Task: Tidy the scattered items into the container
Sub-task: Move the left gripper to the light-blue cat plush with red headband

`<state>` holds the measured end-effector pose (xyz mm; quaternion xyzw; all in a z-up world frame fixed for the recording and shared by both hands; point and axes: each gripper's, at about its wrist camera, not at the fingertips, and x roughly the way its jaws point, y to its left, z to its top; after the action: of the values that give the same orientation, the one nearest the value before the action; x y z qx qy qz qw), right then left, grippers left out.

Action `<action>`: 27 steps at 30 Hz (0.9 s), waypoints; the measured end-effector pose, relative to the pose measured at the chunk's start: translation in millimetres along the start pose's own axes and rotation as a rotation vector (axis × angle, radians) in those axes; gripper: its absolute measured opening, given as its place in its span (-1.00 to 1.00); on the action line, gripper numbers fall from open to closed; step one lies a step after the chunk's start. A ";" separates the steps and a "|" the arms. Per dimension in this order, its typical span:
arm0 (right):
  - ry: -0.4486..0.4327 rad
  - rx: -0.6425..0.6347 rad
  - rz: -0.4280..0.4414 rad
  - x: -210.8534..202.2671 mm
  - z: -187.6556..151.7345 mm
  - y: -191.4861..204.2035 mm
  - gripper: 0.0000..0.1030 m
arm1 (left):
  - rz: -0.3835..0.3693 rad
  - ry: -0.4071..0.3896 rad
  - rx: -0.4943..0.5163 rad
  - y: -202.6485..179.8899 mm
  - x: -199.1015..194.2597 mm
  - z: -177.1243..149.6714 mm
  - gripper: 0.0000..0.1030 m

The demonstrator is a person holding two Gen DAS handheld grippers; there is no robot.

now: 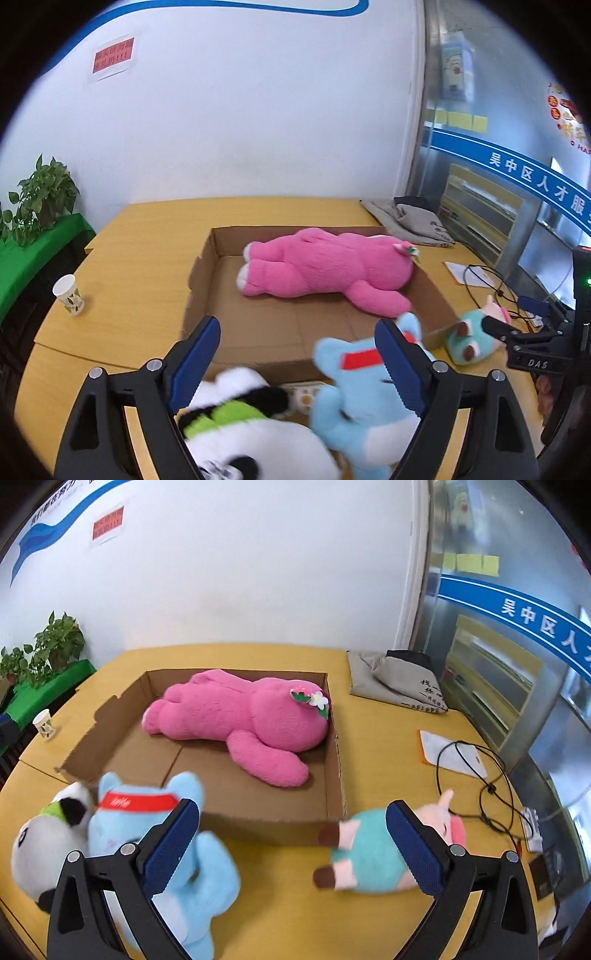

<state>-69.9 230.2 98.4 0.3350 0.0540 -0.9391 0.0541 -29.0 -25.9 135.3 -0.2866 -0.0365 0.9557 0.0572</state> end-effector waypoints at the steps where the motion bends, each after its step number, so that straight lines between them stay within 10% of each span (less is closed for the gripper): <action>1: -0.003 0.007 0.008 -6.2 -3.2 0.1 1.00 | -0.024 0.002 -0.008 -6.5 -0.2 -4.0 0.66; 18: 0.003 0.008 0.060 -23.8 -29.1 -3.4 1.00 | -0.132 0.074 -0.076 -46.0 11.3 -28.2 0.66; 27: 0.101 -0.006 0.289 9.8 -68.0 16.9 1.00 | -0.223 0.159 -0.110 -39.7 46.1 -43.5 0.66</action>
<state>-32.7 222.2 38.7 0.3857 0.0108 -0.9034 0.1872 -39.7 21.0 78.1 -0.3582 -0.1158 0.9142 0.1500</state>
